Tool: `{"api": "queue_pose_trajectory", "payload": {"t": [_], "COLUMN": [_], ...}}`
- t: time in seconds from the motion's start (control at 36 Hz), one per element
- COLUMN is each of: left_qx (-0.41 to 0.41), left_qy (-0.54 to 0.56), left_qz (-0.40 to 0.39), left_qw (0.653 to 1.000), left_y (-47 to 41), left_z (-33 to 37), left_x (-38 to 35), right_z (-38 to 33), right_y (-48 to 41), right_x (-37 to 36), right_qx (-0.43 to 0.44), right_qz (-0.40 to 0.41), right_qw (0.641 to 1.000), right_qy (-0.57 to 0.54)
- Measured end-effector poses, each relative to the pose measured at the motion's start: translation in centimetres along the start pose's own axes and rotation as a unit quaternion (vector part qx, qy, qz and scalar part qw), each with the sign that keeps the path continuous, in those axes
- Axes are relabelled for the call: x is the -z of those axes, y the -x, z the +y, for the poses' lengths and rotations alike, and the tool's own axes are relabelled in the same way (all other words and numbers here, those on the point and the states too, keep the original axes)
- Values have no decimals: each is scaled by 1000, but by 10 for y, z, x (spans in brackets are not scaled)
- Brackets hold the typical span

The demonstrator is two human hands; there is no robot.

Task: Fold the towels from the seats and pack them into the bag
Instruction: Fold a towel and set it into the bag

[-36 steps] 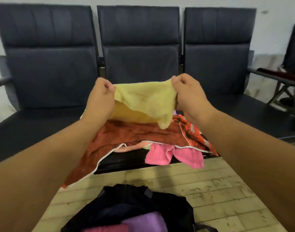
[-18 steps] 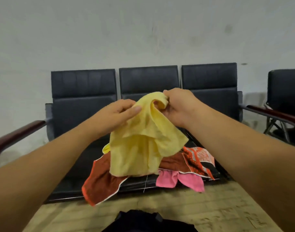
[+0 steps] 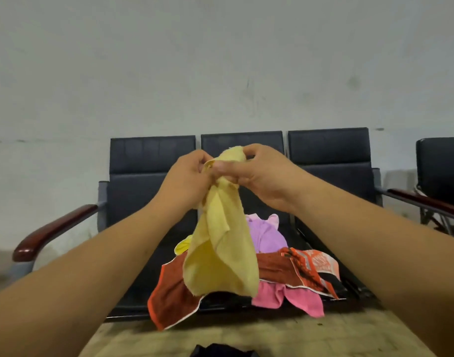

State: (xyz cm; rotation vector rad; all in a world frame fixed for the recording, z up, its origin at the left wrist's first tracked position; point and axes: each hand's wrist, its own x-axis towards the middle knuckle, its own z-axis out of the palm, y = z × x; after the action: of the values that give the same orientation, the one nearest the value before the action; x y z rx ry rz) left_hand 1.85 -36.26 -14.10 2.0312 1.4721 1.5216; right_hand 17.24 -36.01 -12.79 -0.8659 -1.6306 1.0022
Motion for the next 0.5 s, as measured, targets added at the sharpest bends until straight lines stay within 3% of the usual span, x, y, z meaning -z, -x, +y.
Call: {"api": "queue_pose_trajectory", "payload": {"t": [0.14, 0.31, 0.39, 0.5], "left_qx": [54, 86, 60, 55], "left_qy": [78, 216, 206, 126], "left_qz": [28, 65, 20, -16], "left_qw": [995, 970, 976, 990], "left_y": [-17, -46, -46, -36], "left_z": [14, 53, 61, 53], "left_x": [22, 51, 61, 67], "right_z": [-28, -62, -74, -70], "right_y": [9, 6, 8, 18], "right_x": [-9, -18, -13, -9], "right_qx": [61, 119, 162, 131], "right_qz": [56, 54, 84, 50], "right_qw": [979, 956, 934, 937], "right_qy": [184, 261, 306, 321]}}
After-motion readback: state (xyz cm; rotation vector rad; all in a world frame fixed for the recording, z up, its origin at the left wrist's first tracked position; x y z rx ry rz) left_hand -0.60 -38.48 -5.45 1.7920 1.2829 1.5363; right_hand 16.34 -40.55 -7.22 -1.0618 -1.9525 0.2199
